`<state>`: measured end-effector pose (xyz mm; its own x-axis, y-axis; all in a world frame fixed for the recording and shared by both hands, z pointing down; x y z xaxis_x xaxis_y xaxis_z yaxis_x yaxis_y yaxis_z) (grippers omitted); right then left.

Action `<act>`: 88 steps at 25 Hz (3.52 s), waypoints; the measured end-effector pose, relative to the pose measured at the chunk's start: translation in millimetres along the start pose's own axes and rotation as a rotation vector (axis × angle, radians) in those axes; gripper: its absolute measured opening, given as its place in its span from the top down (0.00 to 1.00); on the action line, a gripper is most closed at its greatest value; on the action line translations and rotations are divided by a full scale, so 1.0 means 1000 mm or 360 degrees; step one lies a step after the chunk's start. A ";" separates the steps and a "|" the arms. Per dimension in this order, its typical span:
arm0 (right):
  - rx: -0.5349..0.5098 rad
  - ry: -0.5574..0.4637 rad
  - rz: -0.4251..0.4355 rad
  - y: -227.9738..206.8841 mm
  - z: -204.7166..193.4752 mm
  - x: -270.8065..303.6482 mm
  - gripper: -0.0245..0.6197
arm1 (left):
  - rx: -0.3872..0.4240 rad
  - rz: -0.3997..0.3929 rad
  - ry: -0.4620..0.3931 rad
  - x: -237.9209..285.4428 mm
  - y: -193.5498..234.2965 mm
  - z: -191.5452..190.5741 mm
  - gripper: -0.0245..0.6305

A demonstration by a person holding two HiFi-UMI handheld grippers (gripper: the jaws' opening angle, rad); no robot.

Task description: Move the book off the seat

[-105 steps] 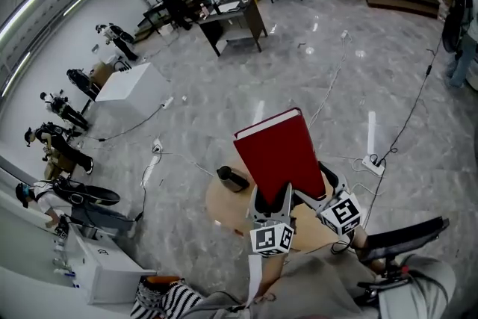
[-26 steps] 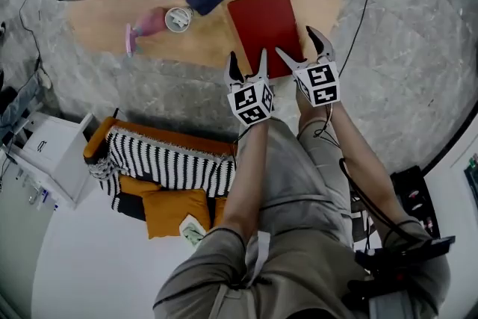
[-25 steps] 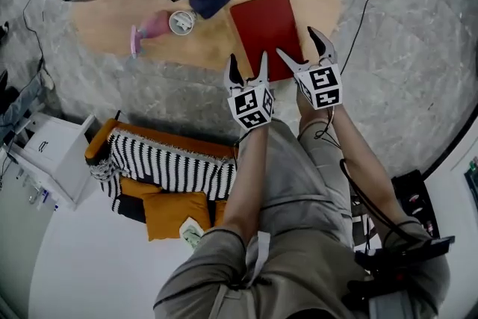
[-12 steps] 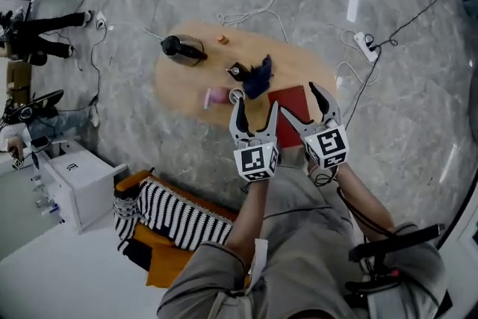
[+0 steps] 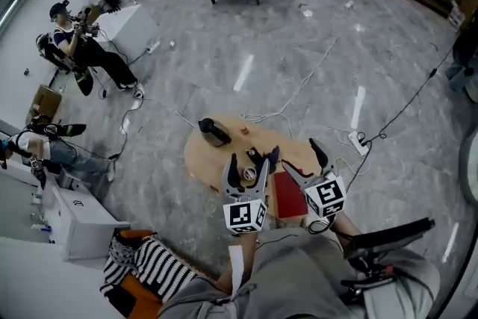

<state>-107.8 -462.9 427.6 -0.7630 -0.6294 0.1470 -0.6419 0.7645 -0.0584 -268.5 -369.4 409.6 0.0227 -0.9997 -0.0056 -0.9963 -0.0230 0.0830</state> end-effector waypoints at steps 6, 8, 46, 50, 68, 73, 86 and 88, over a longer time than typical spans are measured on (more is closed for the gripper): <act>-0.0019 -0.0150 -0.0042 0.000 0.043 -0.020 0.34 | 0.0071 0.0001 -0.0142 -0.030 -0.012 0.045 0.42; 0.0006 -0.0174 -0.0059 0.002 0.043 -0.027 0.34 | 0.0071 0.0003 -0.0133 -0.036 -0.012 0.040 0.42; 0.0107 -0.0104 0.1427 0.229 0.010 -0.013 0.34 | 0.0089 0.1547 -0.0086 -0.287 -0.043 0.044 0.42; 0.0048 -0.0073 0.1760 0.306 -0.004 -0.059 0.34 | 0.0088 0.1904 -0.0160 -0.373 -0.065 0.041 0.42; -0.0318 -0.0044 0.2824 0.522 -0.049 -0.408 0.34 | 0.0036 0.2695 -0.0643 -0.685 -0.258 -0.006 0.42; -0.0425 -0.0014 0.3017 0.578 -0.074 -0.516 0.34 | 0.0098 0.2944 -0.0687 -0.782 -0.326 -0.020 0.42; -0.0405 0.0084 0.3599 0.698 -0.113 -0.687 0.34 | 0.0267 0.3702 -0.0554 -0.932 -0.453 -0.019 0.42; -0.0382 0.0124 0.3742 0.718 -0.122 -0.713 0.34 | 0.0283 0.3852 -0.0506 -0.948 -0.467 -0.018 0.42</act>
<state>-15.7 551.6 401.3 0.1018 0.9935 0.0507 0.9939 -0.0994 -0.0471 176.6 589.1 394.4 -0.6482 0.7457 -0.1541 0.7364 0.6654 0.1223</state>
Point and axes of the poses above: the fingertips, and each gripper's own axes: x forward along the fingers, y to its left, z out of its top, the point moved 6 cm from there along -x, backward along the fingers, and after that the axes turned 8 degrees about -z, right-handed, at the moved point
